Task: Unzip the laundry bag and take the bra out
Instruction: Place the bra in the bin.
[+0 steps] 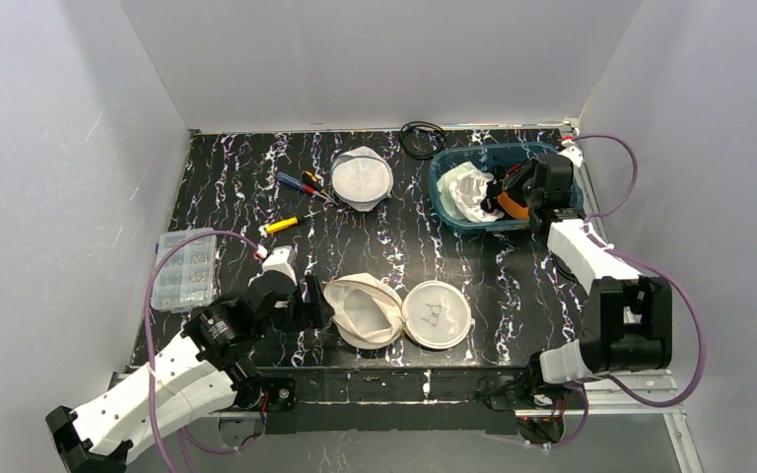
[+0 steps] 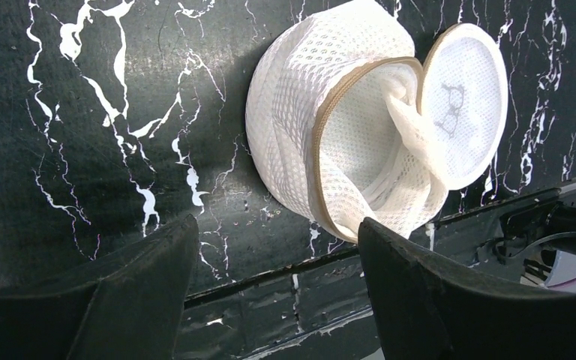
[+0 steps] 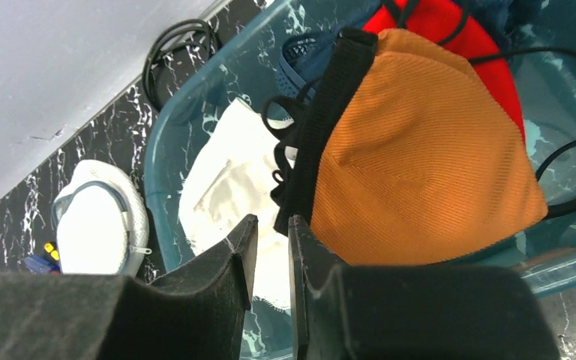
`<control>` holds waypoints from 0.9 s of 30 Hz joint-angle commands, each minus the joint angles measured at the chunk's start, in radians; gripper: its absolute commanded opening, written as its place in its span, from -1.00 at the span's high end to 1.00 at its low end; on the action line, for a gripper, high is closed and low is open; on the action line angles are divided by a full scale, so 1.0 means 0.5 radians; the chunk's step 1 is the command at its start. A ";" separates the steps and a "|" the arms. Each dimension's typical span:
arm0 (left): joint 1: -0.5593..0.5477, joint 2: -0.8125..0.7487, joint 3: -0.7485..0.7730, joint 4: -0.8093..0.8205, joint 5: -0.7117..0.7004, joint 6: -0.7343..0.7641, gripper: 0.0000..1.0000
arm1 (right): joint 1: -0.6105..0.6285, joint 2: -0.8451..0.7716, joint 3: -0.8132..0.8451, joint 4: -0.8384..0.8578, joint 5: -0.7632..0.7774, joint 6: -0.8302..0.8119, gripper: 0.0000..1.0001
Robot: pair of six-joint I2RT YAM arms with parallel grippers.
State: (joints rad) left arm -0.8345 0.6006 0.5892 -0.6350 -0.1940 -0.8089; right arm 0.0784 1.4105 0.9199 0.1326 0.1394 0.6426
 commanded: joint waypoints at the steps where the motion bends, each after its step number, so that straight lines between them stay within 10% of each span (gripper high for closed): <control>1: 0.001 0.048 0.096 -0.073 -0.018 0.074 -0.52 | -0.012 0.098 0.004 0.143 -0.014 0.050 0.43; 17: 0.002 0.060 0.171 -0.203 -0.082 0.130 -0.52 | -0.046 0.415 -0.020 0.280 -0.039 -0.034 0.39; 27: 0.001 0.028 0.297 -0.309 -0.150 0.225 -0.56 | 0.073 -0.098 -0.041 0.106 0.079 -0.124 -0.30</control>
State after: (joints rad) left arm -0.8345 0.6151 0.6743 -0.7418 -0.2321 -0.7425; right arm 0.0704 1.5269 0.8948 0.1963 0.1261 0.6239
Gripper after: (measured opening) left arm 0.774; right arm 0.618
